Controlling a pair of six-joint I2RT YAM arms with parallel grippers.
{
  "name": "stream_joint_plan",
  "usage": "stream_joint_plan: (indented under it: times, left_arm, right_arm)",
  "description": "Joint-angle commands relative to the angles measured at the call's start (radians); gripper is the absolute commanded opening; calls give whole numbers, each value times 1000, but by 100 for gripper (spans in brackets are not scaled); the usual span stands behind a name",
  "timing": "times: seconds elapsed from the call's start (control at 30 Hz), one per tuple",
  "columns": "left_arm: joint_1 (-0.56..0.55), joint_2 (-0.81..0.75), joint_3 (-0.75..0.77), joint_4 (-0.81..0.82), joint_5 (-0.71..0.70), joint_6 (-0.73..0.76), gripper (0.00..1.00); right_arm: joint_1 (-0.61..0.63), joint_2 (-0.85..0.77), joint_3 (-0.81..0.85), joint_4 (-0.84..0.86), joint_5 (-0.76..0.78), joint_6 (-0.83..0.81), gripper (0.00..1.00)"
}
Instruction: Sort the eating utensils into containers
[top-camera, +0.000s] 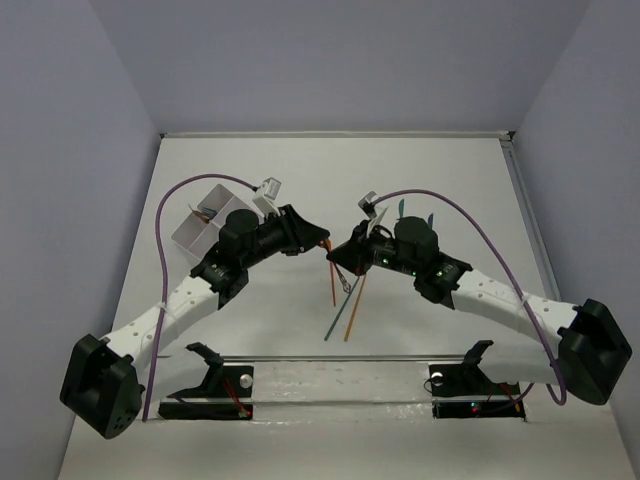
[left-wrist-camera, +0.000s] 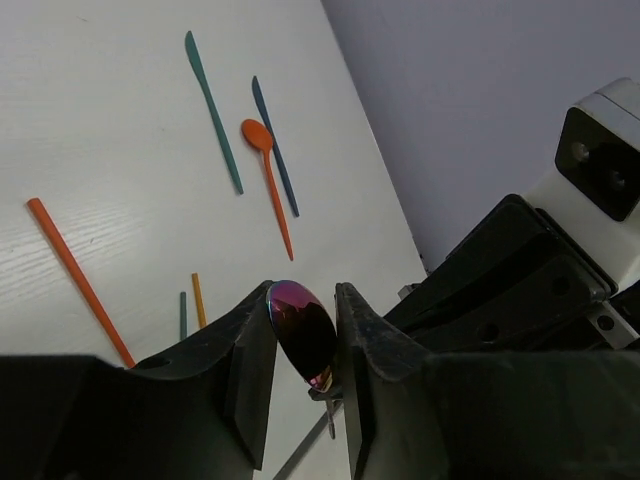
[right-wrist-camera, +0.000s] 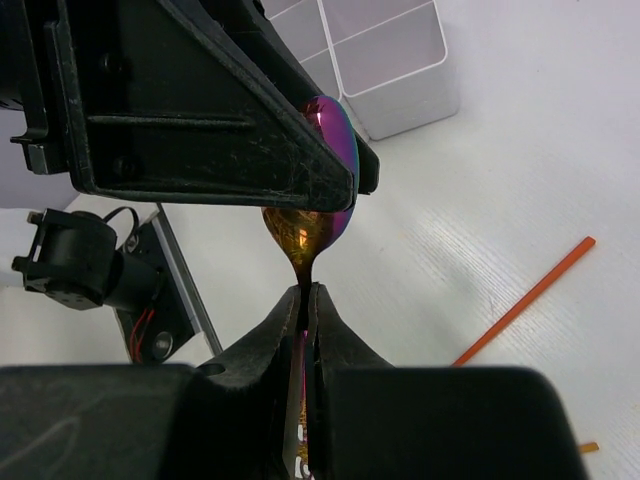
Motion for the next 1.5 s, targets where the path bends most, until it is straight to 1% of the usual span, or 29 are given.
stream_joint_plan:
  times: [0.0,0.03,0.07,0.1,0.2,0.23,0.37,0.4,0.47,0.5,0.53,0.57,0.6,0.63,0.67,0.73,0.77,0.83,0.87,1.03,1.13,1.37,1.43,1.47]
  left_arm:
    - [-6,-3,7,60,29,-8,36]
    - [-6,-5,6,60,26,-7,30]
    - [-6,-11,6,53,21,-2,26]
    - [-6,-14,7,49,15,-1,17]
    - [-6,-29,13,24,-14,13,6]
    - [-6,-32,15,18,-22,18,6]
    - [-6,-55,19,-5,-55,24,6]
    - [-6,-60,24,-16,-74,28,6]
    - [-6,-78,56,-75,-110,60,6]
    - [-6,-89,82,-98,-170,91,6]
    - [-6,-101,97,-144,-202,109,6]
    - [-6,-124,113,-169,-277,129,6]
    - [3,-136,143,-193,-319,146,6]
    - [20,-144,160,-215,-348,166,6]
    - [31,-162,174,-261,-435,204,6]
    - [63,-179,211,-301,-492,232,6]
    - [104,-199,222,-331,-515,260,6]
    - [155,-222,242,-339,-574,284,6]
    - [208,-244,243,-370,-615,306,6]
    - [322,-261,259,-378,-695,346,6]
    - [333,-230,250,-312,-709,366,6]
    - [333,-34,272,-132,-735,380,6]
    - [333,46,286,-71,-760,401,6]
    - [333,61,289,-51,-775,422,6]
  right_arm:
    - [6,23,1,97,22,-7,7]
    - [6,26,2,99,24,-7,7]
    - [6,29,2,100,28,-7,7]
    - [6,29,-2,102,30,-8,7]
    - [6,23,-9,102,47,-4,9]
    - [6,20,-10,100,48,-4,11]
    - [6,9,-13,96,47,-1,34]
    - [6,6,-15,96,47,-1,42]
    - [6,-11,-18,82,58,-2,51]
    - [6,-18,-18,67,59,-2,60]
    - [6,-37,-18,56,55,-8,65]
    - [6,-47,-18,47,50,-10,70]
    - [6,-60,-18,37,47,-13,73]
    - [6,-72,-19,18,44,-16,74]
    - [6,-99,-22,5,42,-25,77]
    - [6,-127,-30,-15,51,-36,78]
    - [6,-143,-35,-33,70,-47,78]
    - [6,-182,-56,-42,91,-56,79]
    - [6,-195,-65,-39,105,-56,79]
    - [6,-229,-96,-13,120,-50,79]
    - [6,-233,-114,2,121,-47,79]
    - [6,-236,-140,30,131,-42,79]
    - [6,-235,-145,30,142,-44,79]
    - [6,-235,-147,30,143,-44,78]
